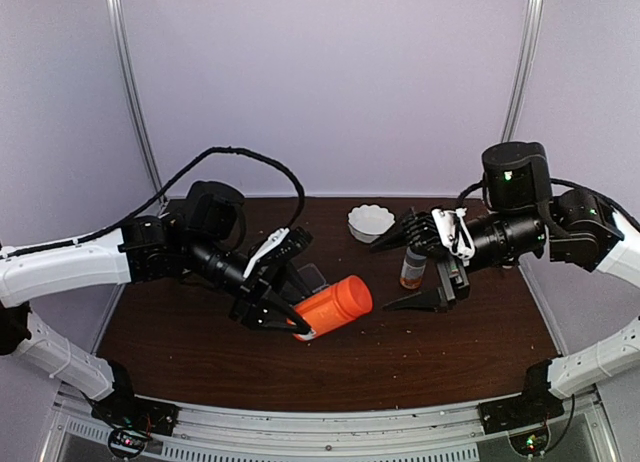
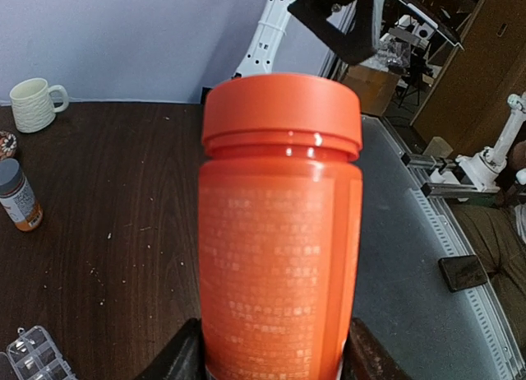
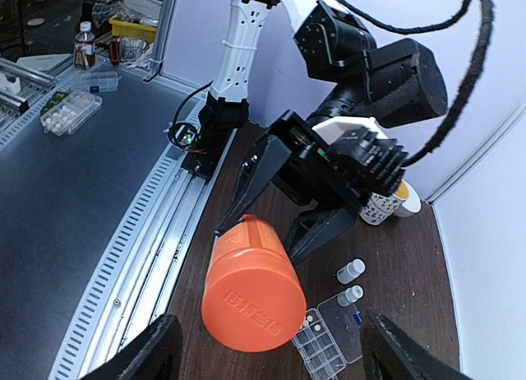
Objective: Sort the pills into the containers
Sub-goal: Screw the lid of the pill bottle onto the pill bottle.
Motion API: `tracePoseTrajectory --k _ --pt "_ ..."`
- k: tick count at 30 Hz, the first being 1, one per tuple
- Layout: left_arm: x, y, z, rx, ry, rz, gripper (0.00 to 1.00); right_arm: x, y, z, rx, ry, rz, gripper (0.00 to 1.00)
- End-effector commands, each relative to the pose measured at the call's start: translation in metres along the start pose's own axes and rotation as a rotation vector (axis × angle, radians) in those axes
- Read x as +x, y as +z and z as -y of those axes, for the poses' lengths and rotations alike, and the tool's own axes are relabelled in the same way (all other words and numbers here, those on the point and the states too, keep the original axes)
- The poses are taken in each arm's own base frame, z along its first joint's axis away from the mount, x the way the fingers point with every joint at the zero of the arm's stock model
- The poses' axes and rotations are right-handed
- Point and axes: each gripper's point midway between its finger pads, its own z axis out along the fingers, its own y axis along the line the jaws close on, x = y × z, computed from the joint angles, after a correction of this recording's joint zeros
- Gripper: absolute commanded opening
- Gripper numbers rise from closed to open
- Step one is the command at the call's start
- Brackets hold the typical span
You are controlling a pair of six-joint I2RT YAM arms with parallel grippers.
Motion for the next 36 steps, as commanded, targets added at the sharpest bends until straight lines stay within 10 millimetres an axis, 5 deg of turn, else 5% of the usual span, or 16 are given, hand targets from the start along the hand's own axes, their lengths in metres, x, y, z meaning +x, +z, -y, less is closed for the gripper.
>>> tracePoseTrajectory --k 1,23,36 --pt "-0.022 -0.006 0.010 0.046 0.040 0.045 0.00 -0.004 0.004 -0.003 -0.005 -0.089 -0.032 0.78" --pt "-0.016 -0.003 0.018 0.111 0.020 0.023 0.00 0.009 0.033 -0.015 -0.055 -0.133 -0.132 0.72" --pt "-0.017 -0.007 0.014 0.061 0.042 0.012 0.00 0.010 0.040 -0.017 -0.078 -0.094 -0.146 0.44"
